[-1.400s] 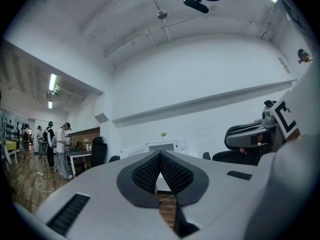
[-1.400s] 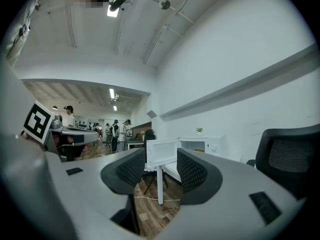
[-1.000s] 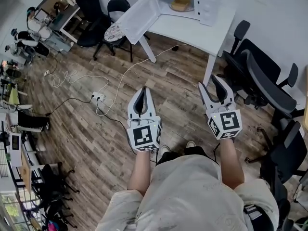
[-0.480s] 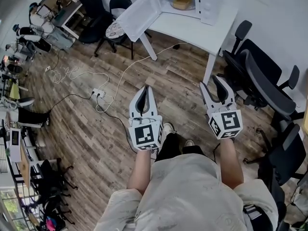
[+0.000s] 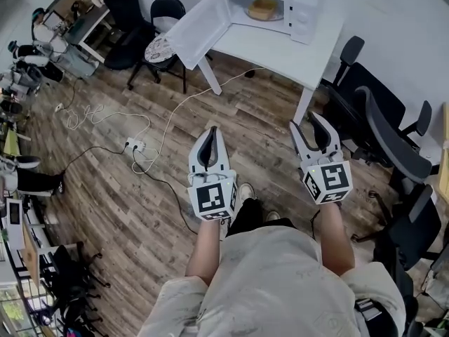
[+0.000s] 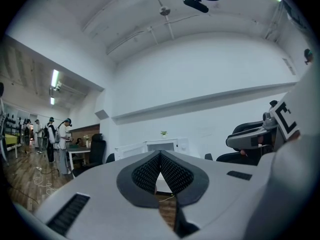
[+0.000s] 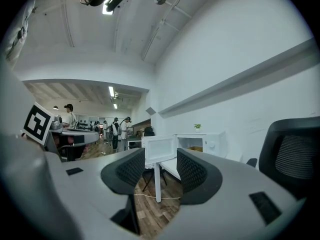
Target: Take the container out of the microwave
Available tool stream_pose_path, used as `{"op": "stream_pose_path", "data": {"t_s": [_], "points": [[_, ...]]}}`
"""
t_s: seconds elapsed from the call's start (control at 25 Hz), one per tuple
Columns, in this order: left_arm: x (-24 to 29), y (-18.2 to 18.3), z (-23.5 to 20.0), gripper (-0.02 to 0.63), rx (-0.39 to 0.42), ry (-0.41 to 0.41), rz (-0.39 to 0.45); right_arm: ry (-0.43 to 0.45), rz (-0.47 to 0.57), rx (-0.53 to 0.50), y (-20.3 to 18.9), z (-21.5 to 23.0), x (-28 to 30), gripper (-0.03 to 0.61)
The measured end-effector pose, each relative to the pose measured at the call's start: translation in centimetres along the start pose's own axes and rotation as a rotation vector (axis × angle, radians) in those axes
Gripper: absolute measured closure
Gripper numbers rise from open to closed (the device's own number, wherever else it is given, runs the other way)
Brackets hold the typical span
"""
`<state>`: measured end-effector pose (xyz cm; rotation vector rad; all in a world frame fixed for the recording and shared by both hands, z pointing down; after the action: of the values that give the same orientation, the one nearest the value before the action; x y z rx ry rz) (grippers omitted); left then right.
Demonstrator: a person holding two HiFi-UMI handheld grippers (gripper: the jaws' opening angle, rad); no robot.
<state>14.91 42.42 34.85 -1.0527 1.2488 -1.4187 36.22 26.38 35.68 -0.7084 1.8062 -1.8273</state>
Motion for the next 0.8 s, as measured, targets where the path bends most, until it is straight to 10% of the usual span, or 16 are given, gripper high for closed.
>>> {"op": "stream_pose_path", "data": {"t_s": [0.8], "points": [[8.1,-1.7,-13.9,0.606,-0.02,0.007,0.002,0.011,-0.001,-0.068,1.9,-6.0,14.5,0.38]]}}
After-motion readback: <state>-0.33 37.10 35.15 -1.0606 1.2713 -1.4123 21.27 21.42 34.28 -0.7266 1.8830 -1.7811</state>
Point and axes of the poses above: the fingertips, and each gripper's own axes: x forward along the fingers, z to its right, y out of its top, the point moved 10 cm from there along -x, backward along the fingers, and after that the axes turned 10 degrees about -y, right-handed, at the moved point
